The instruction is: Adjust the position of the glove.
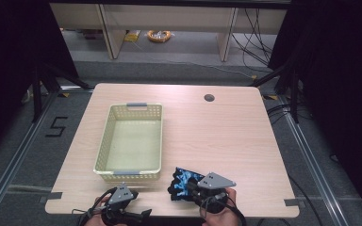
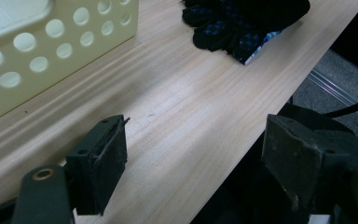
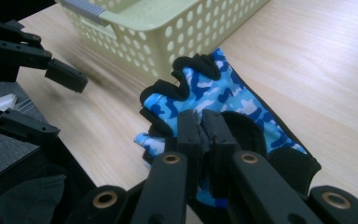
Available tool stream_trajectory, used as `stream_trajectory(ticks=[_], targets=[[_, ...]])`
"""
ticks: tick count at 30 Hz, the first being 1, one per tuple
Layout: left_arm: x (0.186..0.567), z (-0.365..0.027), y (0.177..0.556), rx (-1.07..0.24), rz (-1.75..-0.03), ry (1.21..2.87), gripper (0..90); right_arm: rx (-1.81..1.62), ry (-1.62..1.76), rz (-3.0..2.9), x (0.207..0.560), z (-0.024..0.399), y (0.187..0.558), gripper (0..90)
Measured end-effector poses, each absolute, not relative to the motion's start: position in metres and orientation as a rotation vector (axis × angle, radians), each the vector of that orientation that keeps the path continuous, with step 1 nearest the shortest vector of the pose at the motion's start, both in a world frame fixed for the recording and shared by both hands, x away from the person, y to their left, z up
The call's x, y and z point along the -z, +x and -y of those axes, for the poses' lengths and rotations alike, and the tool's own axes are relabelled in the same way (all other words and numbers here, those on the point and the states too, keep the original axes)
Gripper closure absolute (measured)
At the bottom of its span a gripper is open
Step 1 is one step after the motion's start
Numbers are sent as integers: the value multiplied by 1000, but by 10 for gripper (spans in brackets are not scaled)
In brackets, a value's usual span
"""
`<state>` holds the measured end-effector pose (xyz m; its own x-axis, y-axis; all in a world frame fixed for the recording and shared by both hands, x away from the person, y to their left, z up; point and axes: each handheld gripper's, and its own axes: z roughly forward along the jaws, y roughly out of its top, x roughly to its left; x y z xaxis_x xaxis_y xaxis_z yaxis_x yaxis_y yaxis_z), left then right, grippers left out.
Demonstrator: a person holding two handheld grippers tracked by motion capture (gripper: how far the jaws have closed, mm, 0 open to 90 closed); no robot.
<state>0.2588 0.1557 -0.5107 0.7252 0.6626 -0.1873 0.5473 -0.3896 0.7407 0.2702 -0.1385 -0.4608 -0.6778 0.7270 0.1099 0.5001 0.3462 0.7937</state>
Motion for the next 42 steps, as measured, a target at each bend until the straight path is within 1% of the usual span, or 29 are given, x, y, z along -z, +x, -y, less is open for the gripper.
stream_trajectory(ticks=[5, 9, 13, 14, 19, 22, 24, 26, 29, 31, 32, 33, 37, 38, 41, 42], targets=[[511, -156, 259, -175, -910, 2093, 217, -1193, 1096, -2348, 465, 127, 266, 871], [511, -155, 258, -175, -910, 2095, 218, -1142, 1085, -2375, 477, 119, 267, 869], [511, -155, 257, -165, -924, 2089, 218, -1121, 1068, -2393, 485, 118, 270, 864], [511, -156, 258, -177, -916, 2113, 219, -1112, 1077, -2401, 489, 118, 271, 863], [511, -155, 258, -174, -893, 2112, 222, -1080, 1086, -2430, 497, 113, 269, 851], [511, -154, 256, -160, -910, 2104, 231, -1093, 1084, -2433, 500, 112, 270, 827], [511, -154, 257, -175, -887, 2113, 237, -1100, 1100, -2431, 499, 113, 269, 797], [511, -153, 257, -170, -888, 2100, 240, -1129, 1101, -2430, 498, 115, 270, 742], [511, -153, 257, -171, -885, 2100, 246, -1191, 1118, -2408, 490, 122, 270, 686], [511, -152, 257, -173, -888, 2087, 264, -1218, 1122, -2354, 477, 137, 273, 670], [511, -152, 257, -178, -877, 2101, 264, -1218, 1122, -2354, 477, 137, 273, 670], [511, -152, 258, -176, -883, 2109, 280, -1196, 1143, -2325, 470, 152, 277, 671], [509, -148, 261, -196, -852, 2102, 308, -1157, 1165, -2332, 469, 172, 285, 670], [508, -143, 263, -190, -829, 2069, 343, -1136, 1216, -2330, 472, 180, 288, 665], [507, -139, 268, -189, -831, 2075, 356, -1138, 1225, -2346, 475, 184, 291, 659], [506, -137, 271, -215, -807, 2078, 368, -1124, 1222, -2365, 476, 185, 294, 657]])
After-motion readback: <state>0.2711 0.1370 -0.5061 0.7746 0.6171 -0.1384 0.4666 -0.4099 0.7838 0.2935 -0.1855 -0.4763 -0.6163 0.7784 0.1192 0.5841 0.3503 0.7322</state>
